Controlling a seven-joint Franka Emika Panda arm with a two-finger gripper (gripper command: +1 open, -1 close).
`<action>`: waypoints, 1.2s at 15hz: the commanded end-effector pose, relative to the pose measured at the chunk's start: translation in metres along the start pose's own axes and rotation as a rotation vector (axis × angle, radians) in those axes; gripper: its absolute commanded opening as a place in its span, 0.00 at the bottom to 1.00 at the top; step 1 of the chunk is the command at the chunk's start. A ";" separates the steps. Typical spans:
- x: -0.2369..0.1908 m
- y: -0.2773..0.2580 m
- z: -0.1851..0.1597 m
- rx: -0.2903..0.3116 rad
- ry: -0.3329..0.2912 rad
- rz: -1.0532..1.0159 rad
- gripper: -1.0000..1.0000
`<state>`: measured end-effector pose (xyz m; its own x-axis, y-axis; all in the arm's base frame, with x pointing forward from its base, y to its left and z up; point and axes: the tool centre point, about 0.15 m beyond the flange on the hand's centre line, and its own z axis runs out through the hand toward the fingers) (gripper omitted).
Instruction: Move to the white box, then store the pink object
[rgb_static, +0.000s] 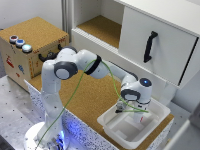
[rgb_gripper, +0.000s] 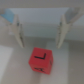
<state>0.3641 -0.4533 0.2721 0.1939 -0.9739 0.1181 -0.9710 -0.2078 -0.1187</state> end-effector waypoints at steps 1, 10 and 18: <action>-0.071 -0.001 -0.097 0.165 0.249 0.016 1.00; -0.081 -0.060 -0.095 0.112 0.019 -0.237 1.00; -0.228 -0.173 -0.120 0.118 -0.068 -0.734 1.00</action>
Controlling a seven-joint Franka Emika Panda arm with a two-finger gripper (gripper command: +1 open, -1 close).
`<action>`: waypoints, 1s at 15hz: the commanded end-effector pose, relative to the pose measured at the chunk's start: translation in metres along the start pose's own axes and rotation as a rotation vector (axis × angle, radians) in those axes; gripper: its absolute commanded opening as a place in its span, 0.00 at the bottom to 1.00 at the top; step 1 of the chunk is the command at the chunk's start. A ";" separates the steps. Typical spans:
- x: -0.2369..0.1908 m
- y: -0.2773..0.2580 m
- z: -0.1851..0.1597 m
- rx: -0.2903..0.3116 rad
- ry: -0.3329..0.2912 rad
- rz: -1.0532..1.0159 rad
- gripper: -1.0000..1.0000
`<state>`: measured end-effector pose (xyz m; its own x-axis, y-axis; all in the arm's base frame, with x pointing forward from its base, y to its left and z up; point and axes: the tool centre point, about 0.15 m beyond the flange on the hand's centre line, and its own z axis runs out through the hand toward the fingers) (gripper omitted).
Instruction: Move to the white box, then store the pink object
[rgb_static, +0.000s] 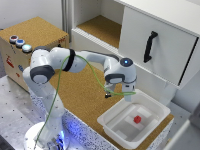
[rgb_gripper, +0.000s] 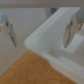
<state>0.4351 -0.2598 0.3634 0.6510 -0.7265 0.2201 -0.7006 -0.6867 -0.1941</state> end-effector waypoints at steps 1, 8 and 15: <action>-0.041 -0.101 -0.013 -0.017 -0.114 -0.244 1.00; -0.144 -0.214 0.034 -0.093 -0.206 -0.406 1.00; -0.247 -0.278 0.034 -0.068 -0.200 -0.699 1.00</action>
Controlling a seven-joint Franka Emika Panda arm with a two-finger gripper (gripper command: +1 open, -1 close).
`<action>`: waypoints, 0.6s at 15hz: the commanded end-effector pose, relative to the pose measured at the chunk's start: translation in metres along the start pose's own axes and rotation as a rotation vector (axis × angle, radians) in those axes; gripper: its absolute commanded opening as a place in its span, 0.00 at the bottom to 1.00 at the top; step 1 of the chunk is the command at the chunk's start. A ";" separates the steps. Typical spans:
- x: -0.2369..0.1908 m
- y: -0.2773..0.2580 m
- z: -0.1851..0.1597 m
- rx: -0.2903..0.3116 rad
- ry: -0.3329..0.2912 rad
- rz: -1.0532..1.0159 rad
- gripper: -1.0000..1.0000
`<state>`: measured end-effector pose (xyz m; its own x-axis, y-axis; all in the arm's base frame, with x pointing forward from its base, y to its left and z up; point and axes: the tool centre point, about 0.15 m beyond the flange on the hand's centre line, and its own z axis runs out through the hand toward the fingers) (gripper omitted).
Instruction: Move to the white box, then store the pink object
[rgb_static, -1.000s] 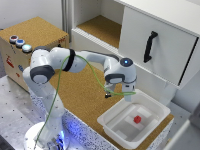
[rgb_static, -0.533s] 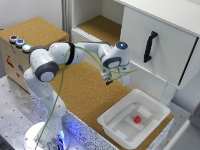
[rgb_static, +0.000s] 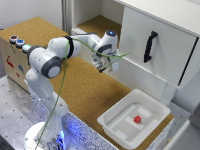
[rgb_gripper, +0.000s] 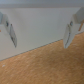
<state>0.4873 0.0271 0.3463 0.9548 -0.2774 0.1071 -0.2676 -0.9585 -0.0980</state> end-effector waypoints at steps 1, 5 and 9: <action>-0.042 -0.090 0.023 -0.052 -0.022 -0.204 1.00; -0.083 -0.140 0.013 0.094 -0.040 -0.279 1.00; -0.119 -0.174 -0.015 0.099 -0.039 -0.317 1.00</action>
